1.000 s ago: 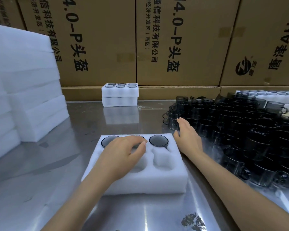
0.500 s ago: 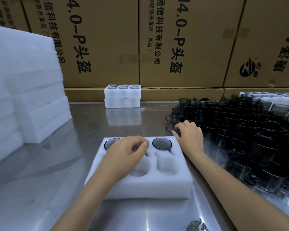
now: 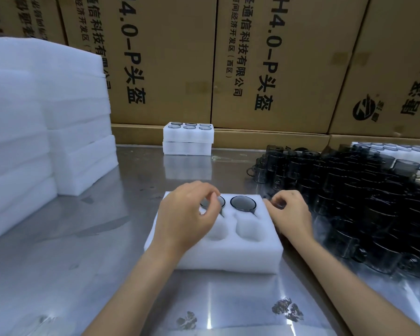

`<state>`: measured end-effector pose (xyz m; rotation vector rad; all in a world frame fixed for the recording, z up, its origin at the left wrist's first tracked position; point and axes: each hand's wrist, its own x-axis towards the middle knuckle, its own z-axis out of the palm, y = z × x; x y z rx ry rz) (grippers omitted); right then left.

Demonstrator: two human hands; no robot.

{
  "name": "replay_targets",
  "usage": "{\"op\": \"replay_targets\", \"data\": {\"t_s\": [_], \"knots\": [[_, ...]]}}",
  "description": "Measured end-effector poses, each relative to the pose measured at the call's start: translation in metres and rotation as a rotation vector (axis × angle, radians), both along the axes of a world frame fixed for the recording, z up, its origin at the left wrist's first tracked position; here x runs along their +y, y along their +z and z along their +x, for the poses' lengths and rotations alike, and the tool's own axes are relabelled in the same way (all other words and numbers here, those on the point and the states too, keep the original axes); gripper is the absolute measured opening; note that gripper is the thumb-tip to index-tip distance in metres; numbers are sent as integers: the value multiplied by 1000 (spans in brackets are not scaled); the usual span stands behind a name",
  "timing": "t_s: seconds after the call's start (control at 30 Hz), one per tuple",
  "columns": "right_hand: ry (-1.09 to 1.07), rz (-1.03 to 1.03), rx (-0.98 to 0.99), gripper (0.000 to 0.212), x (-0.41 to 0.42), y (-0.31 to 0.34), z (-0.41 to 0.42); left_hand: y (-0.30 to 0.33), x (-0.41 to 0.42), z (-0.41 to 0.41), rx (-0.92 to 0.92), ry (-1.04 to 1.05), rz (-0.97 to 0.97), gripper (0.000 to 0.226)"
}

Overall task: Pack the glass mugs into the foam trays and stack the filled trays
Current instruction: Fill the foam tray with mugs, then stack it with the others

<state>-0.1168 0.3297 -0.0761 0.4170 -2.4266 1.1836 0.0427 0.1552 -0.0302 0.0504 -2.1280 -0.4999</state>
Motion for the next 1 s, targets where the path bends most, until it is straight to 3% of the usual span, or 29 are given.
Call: {"op": "replay_targets", "data": {"t_s": [0.13, 0.23, 0.43, 0.57, 0.7, 1.0], "knots": [[13, -359, 92, 20, 1, 24, 19, 4, -11, 9, 52, -104, 330, 20], [153, -478, 135, 28, -8, 40, 46, 5, -31, 18, 79, -157, 567, 22], [456, -223, 159, 14, -57, 72, 96, -17, -72, 18, 85, -87, 865, 30], [505, -54, 127, 27, -99, 66, 119, -39, -77, 19, 92, -45, 1101, 26], [481, 119, 178, 42, -126, 51, 132, -38, -79, 22, 99, -38, 1101, 26], [412, 238, 238, 30, -138, 39, 143, -38, -74, 22, 33, -77, 853, 26]]}}
